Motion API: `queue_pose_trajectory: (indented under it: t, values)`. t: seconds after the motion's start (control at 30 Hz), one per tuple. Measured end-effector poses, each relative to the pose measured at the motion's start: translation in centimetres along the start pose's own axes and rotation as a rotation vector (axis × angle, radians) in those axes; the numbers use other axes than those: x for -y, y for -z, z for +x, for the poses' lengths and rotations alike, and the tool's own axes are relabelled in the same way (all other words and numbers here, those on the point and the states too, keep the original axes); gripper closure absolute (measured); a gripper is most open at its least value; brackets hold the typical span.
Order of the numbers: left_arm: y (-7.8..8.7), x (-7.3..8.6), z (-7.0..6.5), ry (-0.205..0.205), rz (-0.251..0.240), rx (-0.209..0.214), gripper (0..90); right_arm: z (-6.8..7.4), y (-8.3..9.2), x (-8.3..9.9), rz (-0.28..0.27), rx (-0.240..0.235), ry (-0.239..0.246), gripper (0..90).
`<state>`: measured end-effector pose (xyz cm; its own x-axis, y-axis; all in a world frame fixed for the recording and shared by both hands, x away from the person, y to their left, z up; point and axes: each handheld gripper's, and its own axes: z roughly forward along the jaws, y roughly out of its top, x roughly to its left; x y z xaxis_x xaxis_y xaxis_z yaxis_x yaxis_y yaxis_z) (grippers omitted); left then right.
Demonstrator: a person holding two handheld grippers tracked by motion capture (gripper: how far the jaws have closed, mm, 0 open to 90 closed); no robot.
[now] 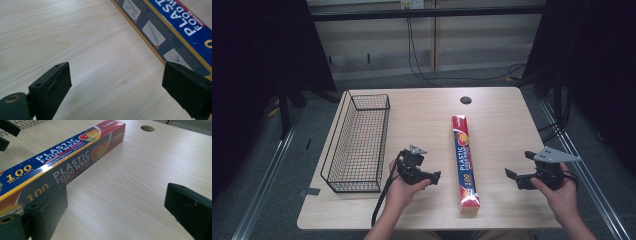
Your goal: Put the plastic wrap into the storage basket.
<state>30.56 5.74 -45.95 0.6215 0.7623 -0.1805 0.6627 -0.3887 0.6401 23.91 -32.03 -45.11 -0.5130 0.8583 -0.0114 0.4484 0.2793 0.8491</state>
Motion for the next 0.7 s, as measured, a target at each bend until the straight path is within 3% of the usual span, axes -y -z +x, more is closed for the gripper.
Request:
queue_pose_trajectory:
  t: [0.07, 0.33, 0.4, 0.5, 0.7]
  values:
    - [-0.2, -0.4, -0.3, 0.024, -0.016, 0.010, 8.8, -0.1, 0.1, 0.0, -0.003, -0.005, 0.004, 4.2]
    - [-1.0, -2.4, -1.4, 0.047, -0.022, 0.026, 9.3, -0.3, 0.3, -0.1, -0.004, -0.001, -0.016, 4.2]
    - [-1.1, -3.0, -1.7, 0.074, -0.035, 0.045, 9.8, -0.4, 0.3, -0.1, -0.004, 0.005, -0.012, 4.2]
    - [-1.4, -4.0, -2.0, 0.078, -0.012, 0.061, 9.8, -0.4, 0.3, -0.1, 0.003, 0.004, -0.013, 4.3]
    - [-2.4, -5.7, -3.1, 0.109, -0.017, 0.084, 9.8, -0.5, 0.4, -0.1, -0.004, 0.011, -0.018, 4.3]
